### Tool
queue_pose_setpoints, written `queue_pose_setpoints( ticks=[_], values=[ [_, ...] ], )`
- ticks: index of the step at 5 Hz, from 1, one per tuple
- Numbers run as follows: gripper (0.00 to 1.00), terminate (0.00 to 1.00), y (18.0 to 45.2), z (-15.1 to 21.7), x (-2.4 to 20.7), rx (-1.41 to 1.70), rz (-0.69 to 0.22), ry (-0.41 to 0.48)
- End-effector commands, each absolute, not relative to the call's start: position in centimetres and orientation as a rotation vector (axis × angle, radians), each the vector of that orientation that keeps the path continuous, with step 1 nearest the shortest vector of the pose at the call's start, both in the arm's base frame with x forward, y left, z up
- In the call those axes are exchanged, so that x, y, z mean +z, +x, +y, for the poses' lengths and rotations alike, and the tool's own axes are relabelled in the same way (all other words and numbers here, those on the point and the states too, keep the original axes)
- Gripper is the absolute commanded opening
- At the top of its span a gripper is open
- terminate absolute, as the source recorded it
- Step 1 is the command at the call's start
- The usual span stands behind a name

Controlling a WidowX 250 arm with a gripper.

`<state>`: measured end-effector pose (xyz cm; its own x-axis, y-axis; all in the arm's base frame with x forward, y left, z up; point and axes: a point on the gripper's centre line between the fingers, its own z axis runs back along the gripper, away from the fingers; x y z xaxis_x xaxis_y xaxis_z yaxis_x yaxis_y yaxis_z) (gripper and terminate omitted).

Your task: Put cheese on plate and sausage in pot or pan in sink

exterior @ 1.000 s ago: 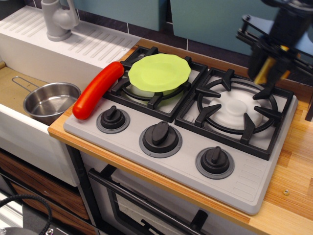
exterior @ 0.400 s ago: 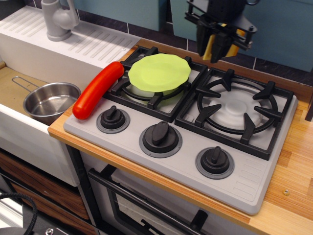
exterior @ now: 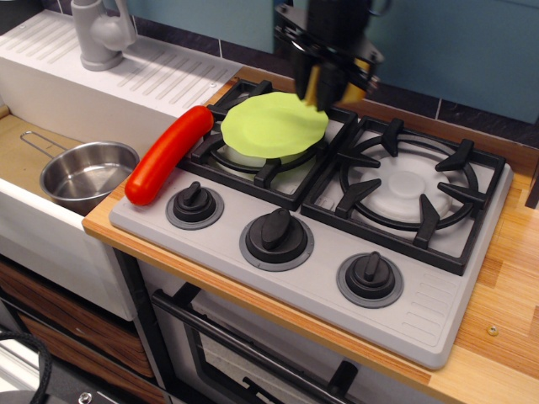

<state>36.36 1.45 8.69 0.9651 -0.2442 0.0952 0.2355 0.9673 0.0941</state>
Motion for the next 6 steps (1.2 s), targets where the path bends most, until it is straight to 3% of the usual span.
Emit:
queue_pose_setpoints(
  ticks=[1,5,6],
  values=[
    [0.00,0.00,35.1,4.1,11.2,-0.237,-0.196,0.096],
    [0.00,0.00,35.7,6.3,9.0,-0.296,-0.234,0.054],
    [1.00,0.00,36.1,6.1,8.9,-0.305,-0.230,0.069]
  ],
)
